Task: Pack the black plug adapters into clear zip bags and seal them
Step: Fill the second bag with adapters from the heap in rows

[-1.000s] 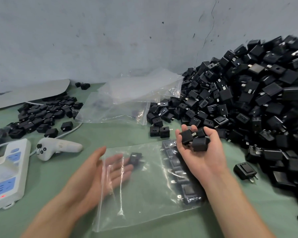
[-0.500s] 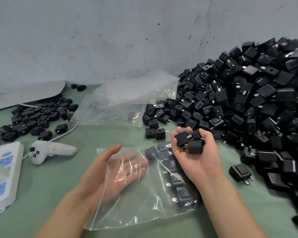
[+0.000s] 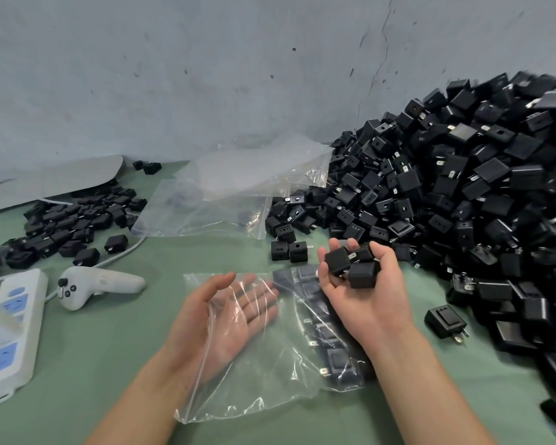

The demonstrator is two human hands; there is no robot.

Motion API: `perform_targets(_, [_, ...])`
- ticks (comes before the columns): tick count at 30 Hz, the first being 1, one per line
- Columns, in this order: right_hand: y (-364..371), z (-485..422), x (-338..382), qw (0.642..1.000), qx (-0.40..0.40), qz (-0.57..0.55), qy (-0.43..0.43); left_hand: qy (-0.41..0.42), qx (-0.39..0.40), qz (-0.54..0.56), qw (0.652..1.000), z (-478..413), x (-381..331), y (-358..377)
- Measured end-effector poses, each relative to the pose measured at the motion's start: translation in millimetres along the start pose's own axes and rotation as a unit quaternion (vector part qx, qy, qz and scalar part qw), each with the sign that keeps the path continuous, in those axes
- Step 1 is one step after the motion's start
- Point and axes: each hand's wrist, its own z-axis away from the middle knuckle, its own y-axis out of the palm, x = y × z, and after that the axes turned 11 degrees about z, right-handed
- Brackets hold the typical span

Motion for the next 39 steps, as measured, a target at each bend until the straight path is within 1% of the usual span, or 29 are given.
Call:
perform_targets(6, [1, 0, 1, 1.0, -0.005, 0.01, 0.001, 0.001, -0.033, 0.003, 0.999, 5, -6, -2])
perform_targets(8, [3, 2, 1, 1.0, -0.001, 0.012, -0.001, -0.017, -0.064, -0.007, 0.998, 15, -19, -3])
perform_targets(9, [4, 4, 0, 1.0, 0.005, 0.015, 0.0, -0.005, -0.094, -0.046, 0.995, 20, -26, -4])
perform_targets(10, [6, 5, -1, 1.0, 0.015, 0.016, 0.004, 0.038, -0.137, -0.122, 0.982, 27, -32, -6])
perform_targets(11, [8, 7, -3, 0.999, 0.028, 0.016, 0.014, 0.108, -0.19, -0.225, 0.949, 34, -38, -11])
perform_targets(12, [11, 8, -5, 0.999, 0.04, 0.016, 0.025, 0.191, -0.242, -0.331, 0.892, 42, -43, -16])
perform_targets(13, [14, 10, -8, 0.998, 0.049, 0.015, 0.037, 0.273, -0.273, -0.412, 0.826, 52, -45, -17])
perform_targets(14, [17, 12, -12, 0.997, 0.056, 0.017, 0.05, 0.34, -0.27, -0.452, 0.779, 62, -45, -14])
perform_targets(15, [21, 13, -16, 0.996, 0.064, 0.021, 0.063, 0.381, -0.237, -0.466, 0.762, 69, -43, -9])
perform_targets(16, [24, 16, -20, 0.994, 0.072, 0.027, 0.077, 0.396, -0.192, -0.475, 0.762, 74, -38, -3])
perform_targets(17, [27, 18, -25, 0.992, 0.08, 0.033, 0.09, 0.393, -0.15, -0.485, 0.767, 74, -30, 4])
perform_targets(18, [30, 21, -31, 0.99, 0.088, 0.035, 0.103, 0.379, -0.116, -0.5, 0.77, 71, -20, 10])
perform_targets(19, [33, 23, -36, 0.988, 0.097, 0.035, 0.114, 0.365, -0.092, -0.522, 0.765, 66, -10, 15])
perform_targets(23, [41, 31, -51, 0.977, 0.144, 0.025, 0.155, 0.328, -0.062, -0.606, 0.722, 47, 20, 18])
perform_targets(25, [44, 33, -55, 0.973, 0.15, 0.02, 0.173, 0.341, -0.072, -0.611, 0.711, 45, 21, 15])
perform_targets(29, [48, 31, -60, 0.975, 0.13, 0.021, 0.177, 0.373, -0.093, -0.587, 0.713, 46, 18, 11])
perform_targets(31, [50, 29, -61, 0.976, 0.115, 0.015, 0.182, 0.379, -0.093, -0.573, 0.721, 48, 15, 10])
perform_targets(32, [51, 28, -61, 0.977, 0.109, 0.014, 0.183, 0.381, -0.097, -0.558, 0.731, 50, 10, 8])
perform_targets(34, [50, 25, -56, 0.98, 0.093, 0.015, 0.176, 0.383, -0.13, -0.528, 0.747, 57, -8, -4])
perform_targets(35, [48, 23, -52, 0.982, 0.085, 0.015, 0.167, 0.388, -0.156, -0.518, 0.746, 61, -20, -14])
perform_targets(37, [44, 20, -40, 0.988, 0.068, 0.014, 0.14, 0.391, -0.207, -0.514, 0.735, 72, -41, -40])
perform_targets(38, [41, 18, -34, 0.99, 0.061, 0.015, 0.124, 0.385, -0.228, -0.528, 0.722, 76, -47, -52])
perform_targets(39, [38, 16, -27, 0.993, 0.051, 0.014, 0.107, 0.372, -0.244, -0.556, 0.702, 79, -49, -62])
